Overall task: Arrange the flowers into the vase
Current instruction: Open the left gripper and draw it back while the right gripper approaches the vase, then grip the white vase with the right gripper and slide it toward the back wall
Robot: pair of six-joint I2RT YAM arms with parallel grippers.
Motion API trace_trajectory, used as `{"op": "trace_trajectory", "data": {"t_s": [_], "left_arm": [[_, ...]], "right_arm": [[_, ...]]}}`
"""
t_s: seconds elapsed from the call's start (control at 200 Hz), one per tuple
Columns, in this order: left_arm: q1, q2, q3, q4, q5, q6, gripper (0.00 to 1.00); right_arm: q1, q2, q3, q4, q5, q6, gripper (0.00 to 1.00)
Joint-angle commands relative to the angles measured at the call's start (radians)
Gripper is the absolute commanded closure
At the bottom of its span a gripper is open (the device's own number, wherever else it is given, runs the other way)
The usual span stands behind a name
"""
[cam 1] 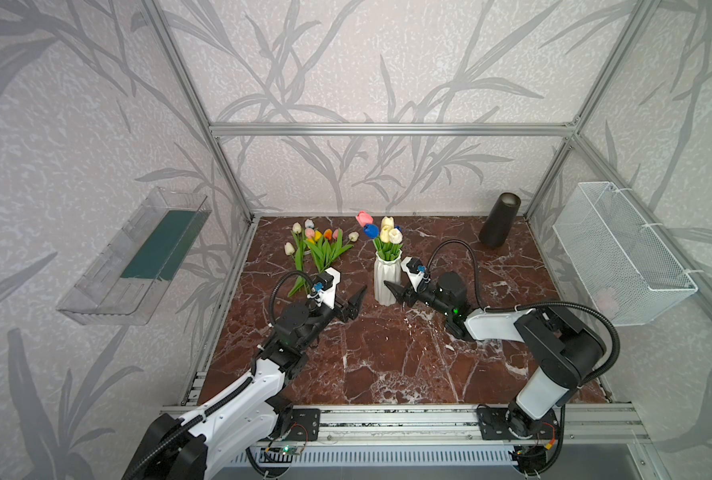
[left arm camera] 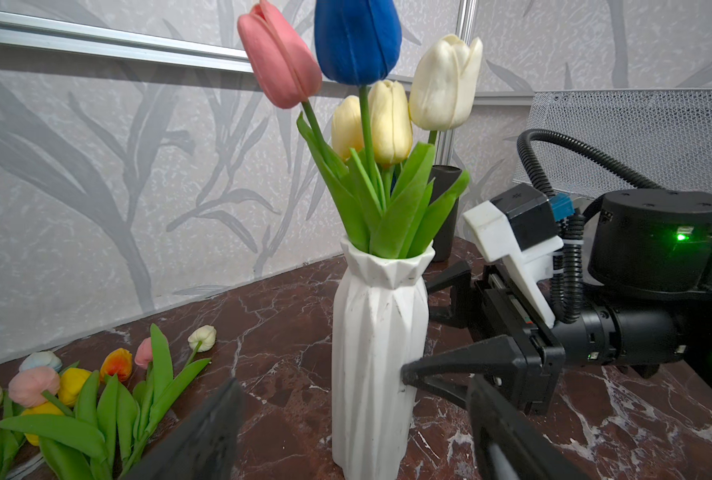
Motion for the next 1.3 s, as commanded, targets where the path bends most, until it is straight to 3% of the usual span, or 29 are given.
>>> {"op": "trace_trajectory", "data": {"t_s": [0.0, 0.15, 0.26, 0.745, 0.955, 1.025, 1.12, 1.295], "left_arm": [[0.003, 0.01, -0.009, 0.049, -0.044, 0.009, 0.15], [0.004, 0.029, -0.007, 0.067, -0.058, 0.02, 0.15], [0.005, 0.034, -0.011, 0.081, -0.07, 0.026, 0.15], [0.005, 0.083, 0.004, 0.107, -0.086, 0.063, 0.15], [0.007, 0.11, 0.033, 0.074, -0.07, 0.066, 0.15], [0.009, 0.122, 0.041, 0.07, -0.063, 0.068, 0.15], [0.01, 0.139, 0.038, 0.098, -0.049, 0.065, 0.15], [0.011, 0.161, 0.046, 0.111, -0.034, 0.063, 0.15]], "right_arm": [[-0.001, 0.022, 0.026, 0.068, -0.002, -0.027, 0.42], [-0.032, 0.038, 0.066, 0.053, -0.055, -0.014, 0.6], [-0.059, 0.058, 0.091, 0.09, -0.094, 0.01, 0.66], [-0.089, 0.08, 0.057, 0.258, -0.165, 0.034, 0.71], [-0.099, 0.044, 0.008, 0.287, -0.162, 0.053, 0.52], [-0.101, 0.039, -0.003, 0.28, -0.168, 0.07, 0.22], [-0.101, 0.066, 0.008, 0.273, -0.203, 0.078, 0.0], [-0.081, 0.127, 0.07, 0.254, -0.173, 0.082, 0.01]]}}
